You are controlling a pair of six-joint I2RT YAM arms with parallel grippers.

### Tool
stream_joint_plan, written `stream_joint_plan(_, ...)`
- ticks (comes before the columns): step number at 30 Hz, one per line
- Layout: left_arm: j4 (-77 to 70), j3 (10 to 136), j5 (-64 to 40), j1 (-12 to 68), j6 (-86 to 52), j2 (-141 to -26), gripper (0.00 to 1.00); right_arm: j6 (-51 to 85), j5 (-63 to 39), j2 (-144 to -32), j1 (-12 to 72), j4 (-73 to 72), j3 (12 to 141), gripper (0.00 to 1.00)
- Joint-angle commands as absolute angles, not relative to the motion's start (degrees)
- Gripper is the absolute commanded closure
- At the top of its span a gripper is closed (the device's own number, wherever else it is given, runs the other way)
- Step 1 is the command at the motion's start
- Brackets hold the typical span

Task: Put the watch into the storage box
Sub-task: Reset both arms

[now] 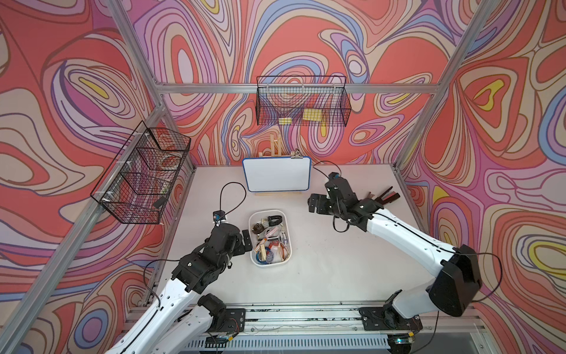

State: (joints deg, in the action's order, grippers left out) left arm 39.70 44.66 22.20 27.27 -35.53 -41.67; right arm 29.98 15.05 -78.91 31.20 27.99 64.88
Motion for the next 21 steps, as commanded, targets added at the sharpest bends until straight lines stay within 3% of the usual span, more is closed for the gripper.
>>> stream_joint_plan(1,32.36,45.10,26.79,20.86,-31.99,-43.66,0.00,23.73,30.05,-70.32,29.71,22.20,56.54,0.02)
stream_joint_plan(4,25.23,43.14,27.73,15.23,-30.24,-46.03,0.00,17.05,35.83,-62.46,26.14,10.55,45.00,0.02)
stream_joint_plan(10,0.66,32.70,36.39,14.96,-15.81,-49.69,0.00,6.00,34.61,-56.21,17.20,-9.64,28.70,0.02)
stream_joint_plan(15,-20.51,20.91,37.30,14.80,-6.60,-50.27,0.00,1.98,33.68,-61.13,14.27,-20.55,23.69,0.02)
stream_joint_plan(21,-38.06,16.35,38.63,14.46,0.90,-62.14,0.00,-2.08,30.87,-71.68,13.61,-37.26,20.76,0.02)
